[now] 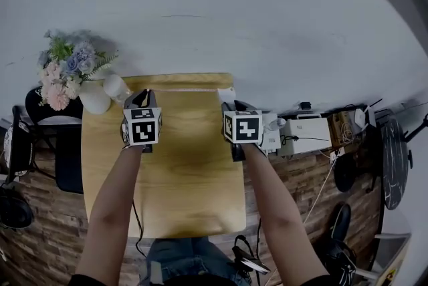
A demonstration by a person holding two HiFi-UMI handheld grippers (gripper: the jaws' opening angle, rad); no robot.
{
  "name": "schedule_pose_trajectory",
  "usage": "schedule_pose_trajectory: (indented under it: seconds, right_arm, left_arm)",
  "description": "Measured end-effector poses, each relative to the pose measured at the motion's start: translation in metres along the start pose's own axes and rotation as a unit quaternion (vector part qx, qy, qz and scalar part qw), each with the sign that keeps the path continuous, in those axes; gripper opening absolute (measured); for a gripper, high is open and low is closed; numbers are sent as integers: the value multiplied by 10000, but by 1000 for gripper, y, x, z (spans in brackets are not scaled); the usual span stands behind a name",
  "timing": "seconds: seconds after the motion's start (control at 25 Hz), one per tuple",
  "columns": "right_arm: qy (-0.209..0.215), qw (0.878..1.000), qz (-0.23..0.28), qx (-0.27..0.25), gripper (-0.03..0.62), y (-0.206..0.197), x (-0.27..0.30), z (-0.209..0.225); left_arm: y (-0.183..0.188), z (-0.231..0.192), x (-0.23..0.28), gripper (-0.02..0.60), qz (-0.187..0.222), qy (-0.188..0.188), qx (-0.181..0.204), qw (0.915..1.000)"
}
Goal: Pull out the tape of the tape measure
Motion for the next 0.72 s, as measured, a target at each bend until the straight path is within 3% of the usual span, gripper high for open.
schedule_pose_trajectory:
  seconds: [0.24, 0.72]
  right_arm:
    - [53, 9997, -161, -164, 144, -4, 42, 4]
    - [-65, 9980, -626, -31, 145, -18, 84, 13]
  left_arm:
    - [-24, -7, 34, 41, -370, 101, -198, 9991]
    - [-30, -3, 71, 41, -529, -25, 154, 9985]
Point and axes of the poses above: the fingertips, and each gripper's own axes: x forward along the fingers, z to its right, y out of its top, the point moved 8 cm from there along -x, backward along the fingers, and after that the axes turned 7 degrees about -x, right-handed, at the moved point
